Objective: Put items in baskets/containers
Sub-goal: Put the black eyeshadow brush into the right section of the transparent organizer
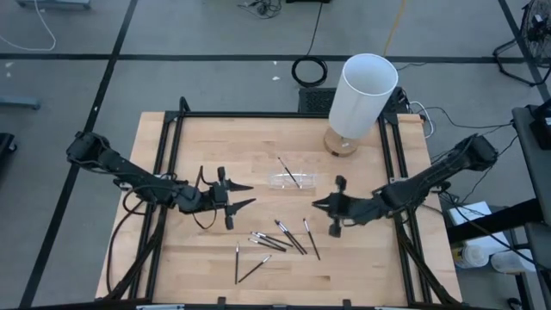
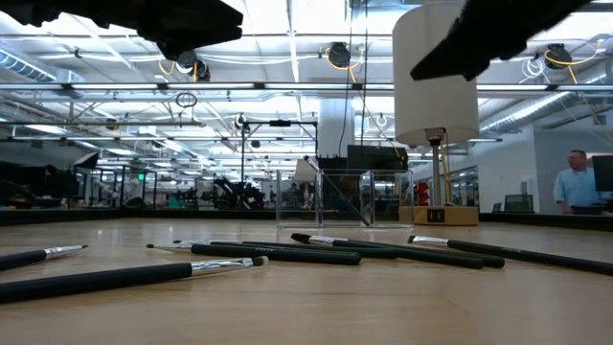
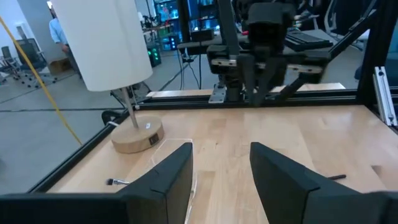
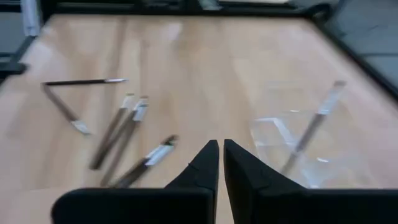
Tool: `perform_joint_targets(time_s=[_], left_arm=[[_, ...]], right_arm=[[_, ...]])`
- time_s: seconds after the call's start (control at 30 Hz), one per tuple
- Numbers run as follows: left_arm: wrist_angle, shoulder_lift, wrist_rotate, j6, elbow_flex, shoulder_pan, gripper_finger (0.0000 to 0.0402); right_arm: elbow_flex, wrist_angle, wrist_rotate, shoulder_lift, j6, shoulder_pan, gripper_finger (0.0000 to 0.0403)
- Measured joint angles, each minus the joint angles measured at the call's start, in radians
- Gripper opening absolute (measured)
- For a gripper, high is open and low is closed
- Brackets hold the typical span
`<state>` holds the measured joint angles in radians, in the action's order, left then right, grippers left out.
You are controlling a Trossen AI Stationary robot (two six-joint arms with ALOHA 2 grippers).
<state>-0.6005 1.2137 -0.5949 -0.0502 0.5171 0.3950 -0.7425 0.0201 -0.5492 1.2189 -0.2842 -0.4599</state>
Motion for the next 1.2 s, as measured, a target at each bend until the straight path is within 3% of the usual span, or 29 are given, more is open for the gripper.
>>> perform_joint_targets(time_s=[0.2,0.47,0.6,0.73,1.0,1.2], left_arm=[[0.036,0.000,0.001,0.011,0.000,0.000,0.0170],[0.069,0.000,0.001,0.034,0.000,0.007,0.0170],[0.076,0.000,0.002,0.046,0.000,0.015,0.0170],[0.077,0.000,0.002,0.067,0.000,0.020,0.0170],[0.078,0.000,0.002,0.086,0.000,0.037,0.0170],[0.077,0.000,0.002,0.086,0.000,0.052,0.0170]], right_arm=[[-0.178,0.154,0.164,0.199,-0.109,-0.002,0.0013],[-0.421,0.575,0.226,0.430,-0.347,-0.006,0.0003],[-0.478,0.628,0.260,0.488,-0.309,-0.005,0.0012],[-0.500,0.623,0.303,0.501,-0.321,0.013,0.0056],[-0.500,0.616,0.449,0.503,-0.525,0.076,0.0206],[-0.494,0.624,0.415,0.503,-0.586,0.102,0.0238]])
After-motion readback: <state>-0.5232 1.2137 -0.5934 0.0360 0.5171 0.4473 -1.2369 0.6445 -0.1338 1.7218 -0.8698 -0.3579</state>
